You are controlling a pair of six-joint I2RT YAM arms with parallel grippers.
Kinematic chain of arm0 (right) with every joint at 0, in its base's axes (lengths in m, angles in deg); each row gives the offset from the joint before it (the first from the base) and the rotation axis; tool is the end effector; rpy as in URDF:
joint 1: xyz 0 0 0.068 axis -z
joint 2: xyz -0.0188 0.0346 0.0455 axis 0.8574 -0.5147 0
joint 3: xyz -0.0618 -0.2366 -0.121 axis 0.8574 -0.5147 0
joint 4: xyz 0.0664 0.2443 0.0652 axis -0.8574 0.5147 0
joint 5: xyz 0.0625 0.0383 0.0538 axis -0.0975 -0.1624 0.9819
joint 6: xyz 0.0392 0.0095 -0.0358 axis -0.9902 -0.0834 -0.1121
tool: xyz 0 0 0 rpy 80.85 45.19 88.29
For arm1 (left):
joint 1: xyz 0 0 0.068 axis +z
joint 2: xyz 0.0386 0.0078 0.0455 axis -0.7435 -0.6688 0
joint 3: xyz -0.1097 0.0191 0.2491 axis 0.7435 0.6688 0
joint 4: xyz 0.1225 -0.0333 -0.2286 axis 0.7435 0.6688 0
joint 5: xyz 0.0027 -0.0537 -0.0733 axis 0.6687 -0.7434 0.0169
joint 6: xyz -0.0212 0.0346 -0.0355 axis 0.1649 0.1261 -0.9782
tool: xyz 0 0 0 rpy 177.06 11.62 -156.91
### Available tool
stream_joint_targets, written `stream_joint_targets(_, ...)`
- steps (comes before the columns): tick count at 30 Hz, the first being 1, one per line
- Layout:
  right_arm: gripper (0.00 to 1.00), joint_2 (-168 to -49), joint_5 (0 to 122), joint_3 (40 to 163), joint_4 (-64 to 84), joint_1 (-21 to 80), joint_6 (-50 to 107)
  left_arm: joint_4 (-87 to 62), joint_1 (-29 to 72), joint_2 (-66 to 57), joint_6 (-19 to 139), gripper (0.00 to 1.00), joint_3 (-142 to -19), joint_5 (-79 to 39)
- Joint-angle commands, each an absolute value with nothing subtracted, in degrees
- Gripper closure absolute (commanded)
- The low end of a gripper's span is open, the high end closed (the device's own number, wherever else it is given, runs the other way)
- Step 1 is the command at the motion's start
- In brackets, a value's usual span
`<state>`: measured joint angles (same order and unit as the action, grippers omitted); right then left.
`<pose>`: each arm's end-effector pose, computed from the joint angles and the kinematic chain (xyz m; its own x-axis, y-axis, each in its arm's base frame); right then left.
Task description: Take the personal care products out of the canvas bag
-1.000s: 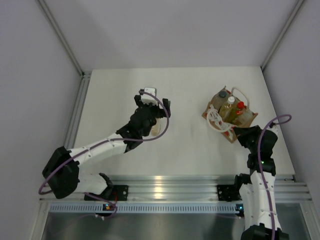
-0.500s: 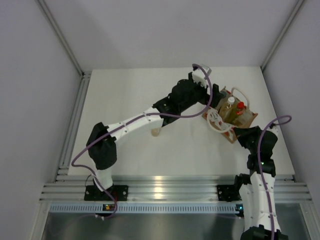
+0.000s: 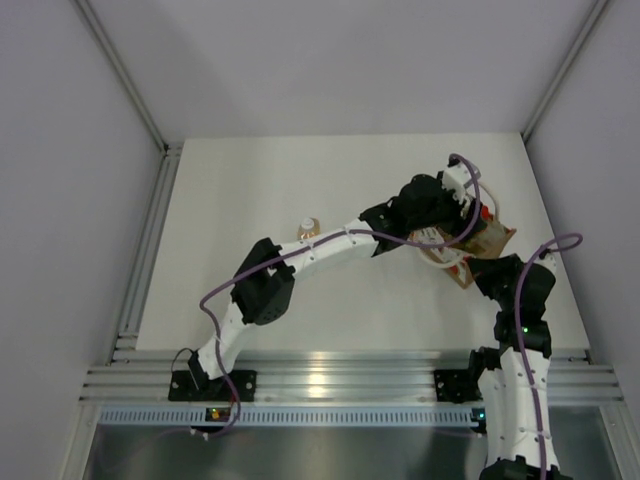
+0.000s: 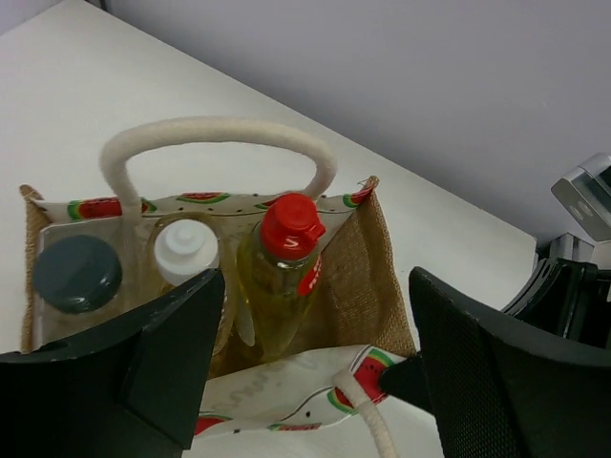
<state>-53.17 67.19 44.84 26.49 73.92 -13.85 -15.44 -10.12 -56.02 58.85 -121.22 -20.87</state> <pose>0.1300 -0.0260 0.2140 -0.2210 0.8235 -0.5226 0.3263 0.5674 0.7561 0.2792 -0.4598 0.3103 -0.2738 0.0367 -0.9611 0.8818 0.4084 -0.2357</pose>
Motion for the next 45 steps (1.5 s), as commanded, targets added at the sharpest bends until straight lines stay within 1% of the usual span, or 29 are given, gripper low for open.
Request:
stream_joint_targets(1, 1.00, -52.94, 69.53, 47.50, 27.62, 74.23, -12.83, -17.33, -12.09, -58.03, 62.08, 0.22, -126.22, -15.84)
stream_joint_targets(4, 1.00, -52.42, 70.59, 47.76, 27.71, 74.32, -12.65, -17.33, -13.05, -59.96, 63.49, 0.27, -127.28, -9.69)
stream_joint_targets(8, 1.00, -51.63, 71.47, 47.85, 27.71, 74.32, -12.74, -17.33, -13.58, -63.04, 64.28, 0.31, -131.31, -8.87)
stream_joint_targets(13, 1.00, -52.06, 72.43, 48.11, 27.62, 74.32, -12.48, -17.33, -13.67, -66.82, 64.90, 0.31, -134.92, -6.33)
stream_joint_targets(17, 1.00, -51.80, 72.61, 47.94, 27.62, 74.32, -12.39, -17.33, -13.67, -67.62, 65.86, 0.31, -135.63, -2.81)
stream_joint_targets(19, 1.00, -52.06, 72.61, 47.85, 27.54, 74.23, -12.04, -17.24, -13.67, -68.14, 66.48, 0.32, -136.07, -2.98)
stream_joint_targets(25, 1.00, -52.77, 72.44, 47.67, 27.54, 74.23, -11.42, -17.33, -13.67, -70.43, 66.31, 0.58, -138.09, -5.35)
stream_joint_targets(29, 1.00, -52.59, 72.17, 47.76, 27.54, 74.32, -11.24, -17.24, -13.93, -71.13, 66.48, 0.66, -138.18, -5.88)
stream_joint_targets(31, 1.00, -52.85, 72.08, 47.85, 27.54, 74.23, -11.24, -17.33, -14.11, -71.22, 66.66, 0.64, -138.09, -6.49)
stream_joint_targets(33, 1.00, -53.03, 72.00, 47.94, 27.54, 74.23, -11.16, -17.33, -14.64, -71.48, 67.53, 0.57, -138.00, -5.97)
stream_joint_targets(35, 1.00, -53.21, 72.17, 48.02, 27.54, 74.23, -11.16, -17.33, -15.16, -71.75, 68.06, 0.57, -138.36, -5.00)
stream_joint_targets(37, 1.00, -53.03, 72.26, 48.02, 27.54, 74.23, -11.24, -17.33, -15.17, -72.27, 68.06, 0.48, -138.53, -4.56)
stream_joint_targets(40, 1.00, -52.77, 72.26, 47.94, 27.45, 74.23, -11.24, -17.33, -15.17, -72.63, 68.06, 0.39, -138.80, -3.25)
stream_joint_targets(42, 1.00, -52.68, 72.26, 47.94, 27.54, 74.23, -11.24, -17.33, -15.17, -72.71, 68.06, 0.39, -138.88, -2.72)
stream_joint_targets(43, 1.00, -52.68, 72.26, 47.85, 27.54, 74.23, -11.16, -17.33, -15.08, -72.80, 67.98, 0.55, -138.88, -2.72)
stream_joint_targets(45, 1.00, -52.94, 72.35, 47.94, 27.54, 74.23, -11.24, -17.24, -15.08, -72.63, 67.80, 0.70, -138.97, -2.72)
